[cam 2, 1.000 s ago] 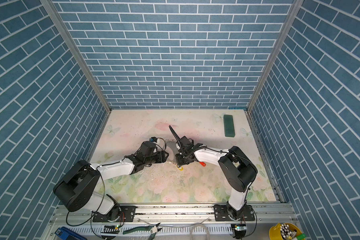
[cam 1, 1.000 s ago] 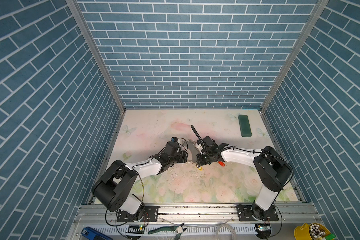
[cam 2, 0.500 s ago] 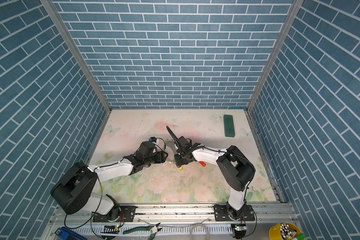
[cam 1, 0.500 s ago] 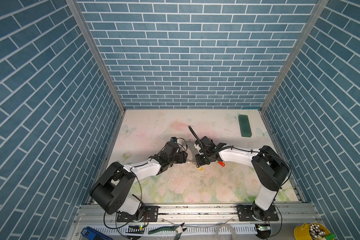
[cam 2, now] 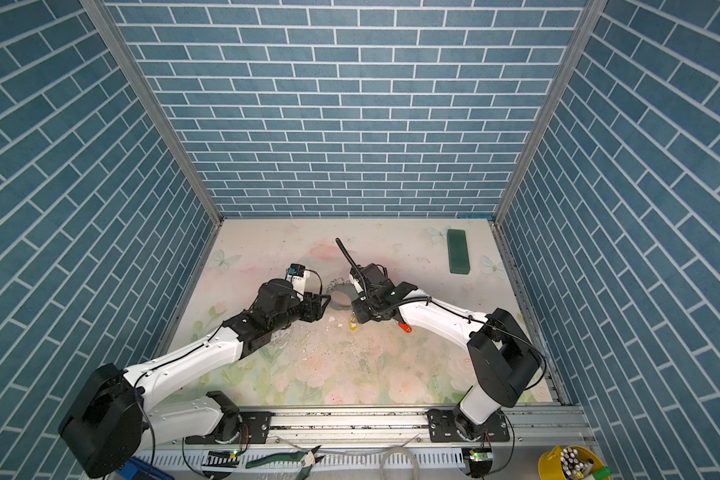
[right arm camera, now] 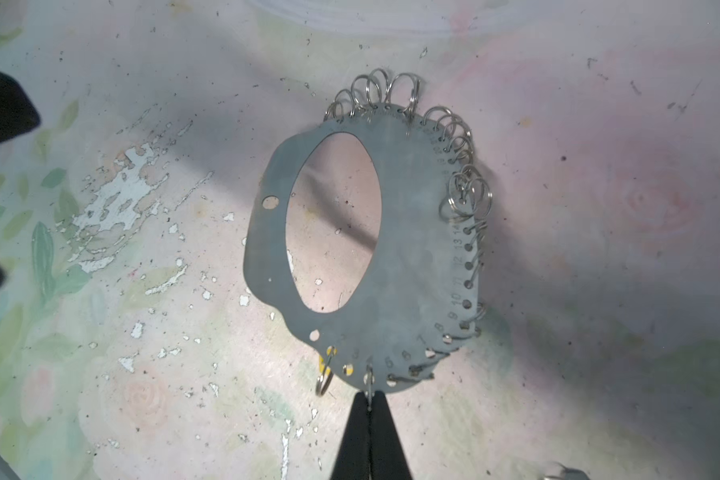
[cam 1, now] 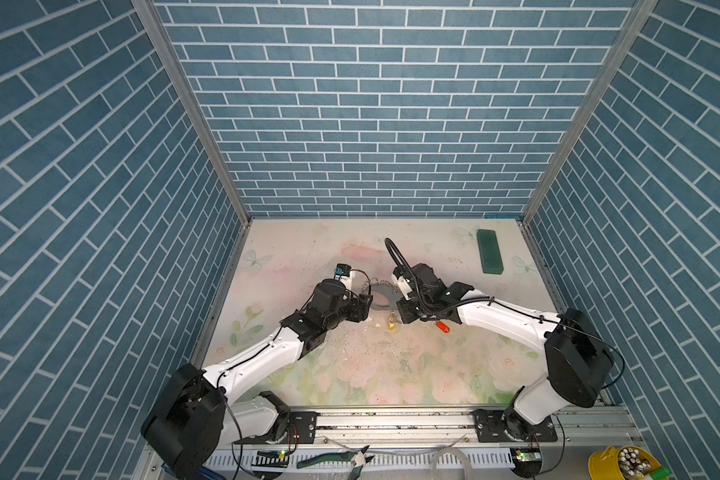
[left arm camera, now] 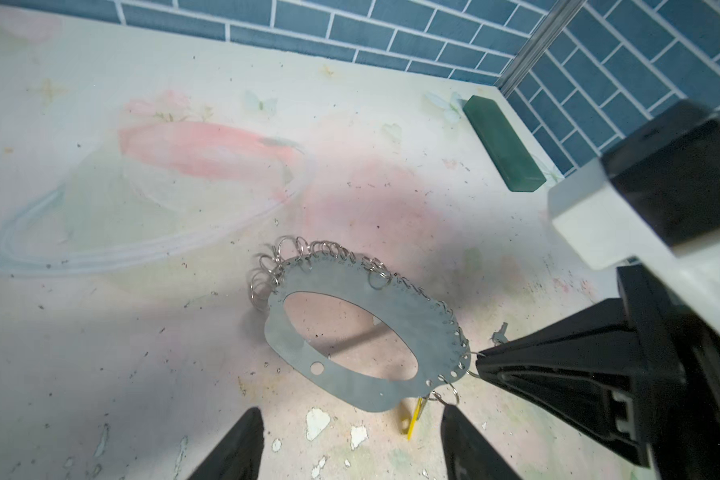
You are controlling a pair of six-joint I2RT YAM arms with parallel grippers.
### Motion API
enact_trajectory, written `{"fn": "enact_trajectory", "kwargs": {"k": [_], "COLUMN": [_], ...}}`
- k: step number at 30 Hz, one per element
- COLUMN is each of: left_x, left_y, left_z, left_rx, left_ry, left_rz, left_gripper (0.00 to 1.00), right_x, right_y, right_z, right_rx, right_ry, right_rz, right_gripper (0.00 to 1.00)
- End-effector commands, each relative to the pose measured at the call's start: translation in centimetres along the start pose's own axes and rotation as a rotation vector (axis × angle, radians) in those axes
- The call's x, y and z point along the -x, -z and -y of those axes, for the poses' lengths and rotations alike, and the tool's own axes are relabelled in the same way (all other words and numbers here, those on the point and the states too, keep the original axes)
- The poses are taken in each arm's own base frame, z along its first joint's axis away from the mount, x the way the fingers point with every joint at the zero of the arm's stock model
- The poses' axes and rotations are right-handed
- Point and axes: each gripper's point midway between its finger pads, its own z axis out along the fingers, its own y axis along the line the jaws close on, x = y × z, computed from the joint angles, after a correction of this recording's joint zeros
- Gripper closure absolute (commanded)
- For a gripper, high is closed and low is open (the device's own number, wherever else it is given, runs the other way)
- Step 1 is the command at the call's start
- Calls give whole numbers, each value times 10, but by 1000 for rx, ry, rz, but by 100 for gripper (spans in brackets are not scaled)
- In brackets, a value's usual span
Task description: Put the keys on the keyring
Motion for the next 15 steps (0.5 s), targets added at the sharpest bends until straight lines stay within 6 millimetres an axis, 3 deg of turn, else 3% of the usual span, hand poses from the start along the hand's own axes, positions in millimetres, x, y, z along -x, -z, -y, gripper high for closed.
{"fn": "enact_trajectory", "kwargs": {"k": [1,8,15], "left_x": [-4,2,18], "left_y": [7,15,33], "left_z": [8,31,46], "left_rx": [-46,-169,-257], "left_ry": [-87,-186,-254], "left_rz": [-13,28,174], "left_gripper": [32,43,44], "right_x": [-3,4,8], "right_y": [11,34,64], "right_z": [1,-8,-22], "right_rx": [-11,42,123], "right_ry": [77,140,244], "right_rz": [13,94,231], "right_gripper": [100,100,100]}}
